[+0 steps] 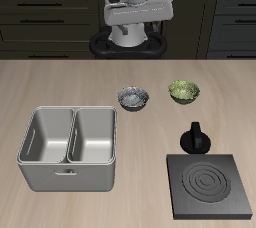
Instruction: Turn on the flat stove
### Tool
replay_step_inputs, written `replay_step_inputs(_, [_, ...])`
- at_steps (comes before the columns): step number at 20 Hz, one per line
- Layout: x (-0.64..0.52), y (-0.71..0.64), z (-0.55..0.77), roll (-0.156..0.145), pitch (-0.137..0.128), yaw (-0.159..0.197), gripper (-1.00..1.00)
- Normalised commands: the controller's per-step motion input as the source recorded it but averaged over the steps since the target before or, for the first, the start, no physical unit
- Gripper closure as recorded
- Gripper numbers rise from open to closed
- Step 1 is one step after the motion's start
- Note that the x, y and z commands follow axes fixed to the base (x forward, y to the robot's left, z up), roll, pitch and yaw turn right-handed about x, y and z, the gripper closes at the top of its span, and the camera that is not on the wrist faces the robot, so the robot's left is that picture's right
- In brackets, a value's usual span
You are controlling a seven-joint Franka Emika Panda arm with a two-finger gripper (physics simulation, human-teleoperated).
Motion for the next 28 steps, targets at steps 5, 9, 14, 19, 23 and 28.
replay_step_inputs(5, [0.32, 0.53, 0.07, 0.053, 0.028, 0.071, -1.00])
replay_step_inputs(9, [0.47, 0.53, 0.09, 0.068, 0.013, 0.050, -1.00])
replay_step_inputs(14, [0.55, 0.32, 0.02, 0.032, 0.041, 0.031, -1.00])
replay_step_inputs(19, [0.59, 0.13, -0.06, -0.023, 0.081, 0.020, -1.00])
replay_step_inputs(23, [0.46, 0.24, 0.11, -0.021, 0.018, 0.007, -1.00])
replay_step_inputs(28, [0.33, 0.30, 0.07, -0.005, 0.008, 0.024, -1.00])
